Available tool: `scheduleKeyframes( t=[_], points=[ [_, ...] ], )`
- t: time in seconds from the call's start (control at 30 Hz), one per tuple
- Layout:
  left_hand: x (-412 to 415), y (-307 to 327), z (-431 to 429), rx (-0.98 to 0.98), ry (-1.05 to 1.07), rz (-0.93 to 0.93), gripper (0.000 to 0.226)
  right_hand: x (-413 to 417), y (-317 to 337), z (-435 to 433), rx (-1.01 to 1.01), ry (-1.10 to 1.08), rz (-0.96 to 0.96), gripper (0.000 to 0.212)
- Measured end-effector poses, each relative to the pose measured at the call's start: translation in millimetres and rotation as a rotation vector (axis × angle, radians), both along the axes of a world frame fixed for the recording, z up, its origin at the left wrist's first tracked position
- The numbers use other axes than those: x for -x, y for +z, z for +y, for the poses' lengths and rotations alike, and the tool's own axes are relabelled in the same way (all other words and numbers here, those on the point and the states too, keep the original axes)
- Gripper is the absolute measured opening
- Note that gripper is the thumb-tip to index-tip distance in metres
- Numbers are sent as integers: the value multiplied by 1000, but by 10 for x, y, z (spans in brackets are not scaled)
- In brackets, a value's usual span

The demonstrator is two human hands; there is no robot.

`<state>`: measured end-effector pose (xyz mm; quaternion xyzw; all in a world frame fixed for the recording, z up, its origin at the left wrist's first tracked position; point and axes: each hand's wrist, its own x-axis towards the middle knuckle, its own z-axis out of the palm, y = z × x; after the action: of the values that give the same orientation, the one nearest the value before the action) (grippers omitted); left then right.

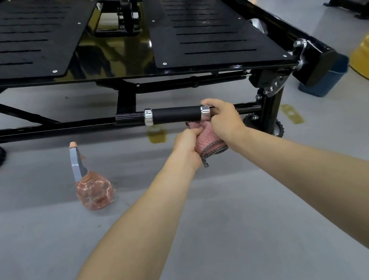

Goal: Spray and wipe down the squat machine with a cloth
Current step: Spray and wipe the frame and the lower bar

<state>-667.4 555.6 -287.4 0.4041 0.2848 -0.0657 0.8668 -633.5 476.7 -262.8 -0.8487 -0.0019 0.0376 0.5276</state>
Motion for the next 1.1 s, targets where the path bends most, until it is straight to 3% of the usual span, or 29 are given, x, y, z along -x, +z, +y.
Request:
scheduleKeyframes(
  t=[0.4, 0.63, 0.83, 0.93, 1.1],
  points=[
    [167, 100, 429, 97, 183, -36, 32, 20, 53, -1, 3, 26, 45, 61],
    [299, 129, 690, 107, 303, -11, 28, 15, 63, 11, -1, 19, 69, 59],
    [471, 282, 778, 112, 257, -56, 34, 43, 91, 28, 1, 5, 78, 56],
    [548, 394, 849, -12, 161, -10, 23, 37, 108, 36, 9, -3, 95, 56],
    [572, 715, 940, -533, -20, -12, 10, 78, 161, 46, -10, 10, 119, 54]
  ],
)
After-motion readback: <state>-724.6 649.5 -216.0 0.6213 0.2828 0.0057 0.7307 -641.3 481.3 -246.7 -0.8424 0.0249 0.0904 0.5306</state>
